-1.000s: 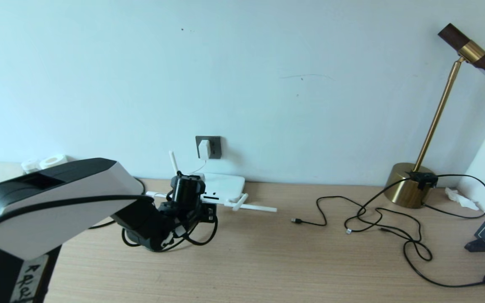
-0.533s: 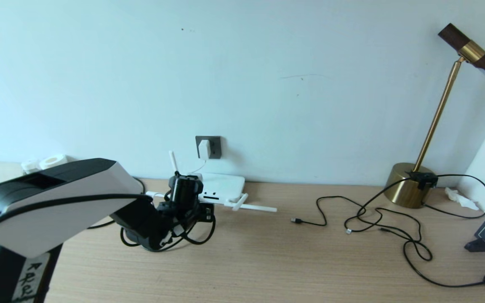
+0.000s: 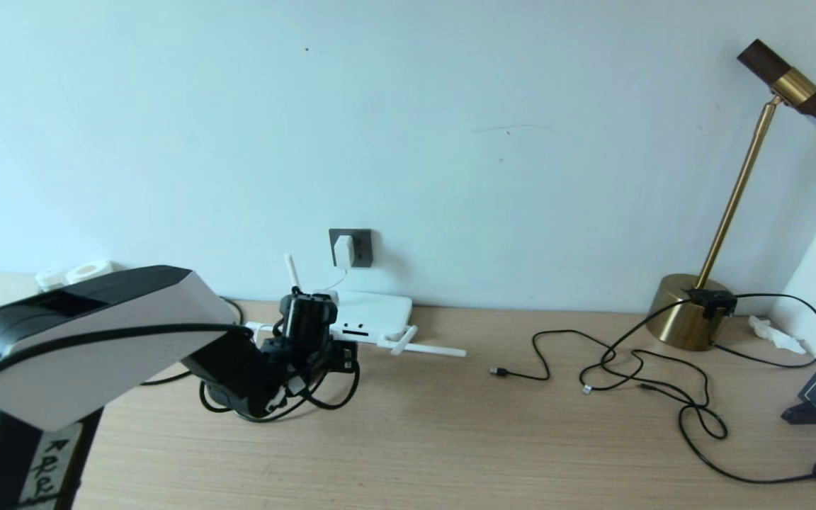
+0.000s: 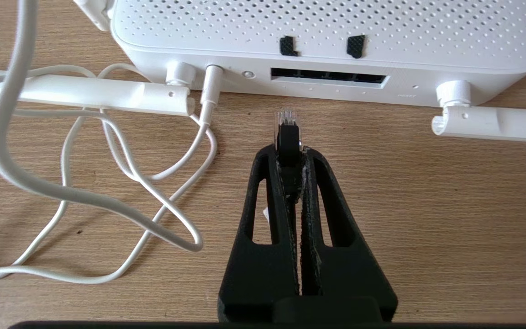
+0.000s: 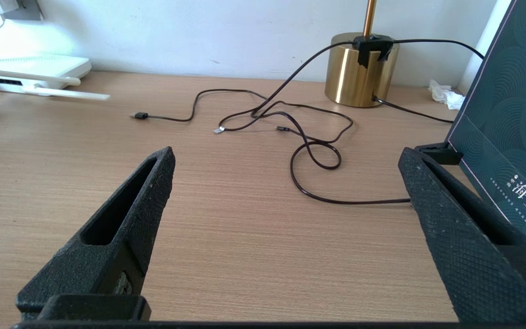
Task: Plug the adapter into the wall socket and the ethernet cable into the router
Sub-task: Hand it to the other hand
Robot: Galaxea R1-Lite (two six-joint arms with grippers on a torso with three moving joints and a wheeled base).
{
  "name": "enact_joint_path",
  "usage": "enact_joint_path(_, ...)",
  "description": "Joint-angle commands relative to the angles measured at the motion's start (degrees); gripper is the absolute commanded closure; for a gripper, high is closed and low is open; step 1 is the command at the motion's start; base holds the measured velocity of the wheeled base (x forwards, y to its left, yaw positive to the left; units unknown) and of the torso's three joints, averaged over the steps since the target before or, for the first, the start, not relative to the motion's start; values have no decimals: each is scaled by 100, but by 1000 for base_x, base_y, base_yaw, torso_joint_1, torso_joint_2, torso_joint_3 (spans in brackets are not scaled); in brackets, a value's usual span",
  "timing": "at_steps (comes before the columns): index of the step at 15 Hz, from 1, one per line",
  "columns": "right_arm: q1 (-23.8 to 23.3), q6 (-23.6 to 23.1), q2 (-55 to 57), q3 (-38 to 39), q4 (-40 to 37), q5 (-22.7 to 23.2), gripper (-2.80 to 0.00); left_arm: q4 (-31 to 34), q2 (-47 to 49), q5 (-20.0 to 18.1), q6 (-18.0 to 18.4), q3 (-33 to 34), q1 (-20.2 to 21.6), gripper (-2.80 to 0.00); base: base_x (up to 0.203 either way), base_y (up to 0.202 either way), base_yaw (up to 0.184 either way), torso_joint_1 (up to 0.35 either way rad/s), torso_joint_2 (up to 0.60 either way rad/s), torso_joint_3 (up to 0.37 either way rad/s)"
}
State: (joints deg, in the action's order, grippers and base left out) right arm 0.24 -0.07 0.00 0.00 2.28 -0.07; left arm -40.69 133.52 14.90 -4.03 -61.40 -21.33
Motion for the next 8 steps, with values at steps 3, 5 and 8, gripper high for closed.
enact_joint_path(3, 2, -1, 9, 70, 9, -1, -280, -26, -25, -171, 137, 0, 14, 0, 0, 0, 0, 0, 0, 0)
enact_joint_path(5, 2, -1, 9, 70, 1, -1, -280, -26, -11, -181, 299, -3, 14, 0, 0, 0, 0, 0, 0, 0)
enact_joint_path(8, 2, -1, 9, 70, 4, -1, -280, -26, -22, -259, 463, -3, 14, 0, 0, 0, 0, 0, 0, 0)
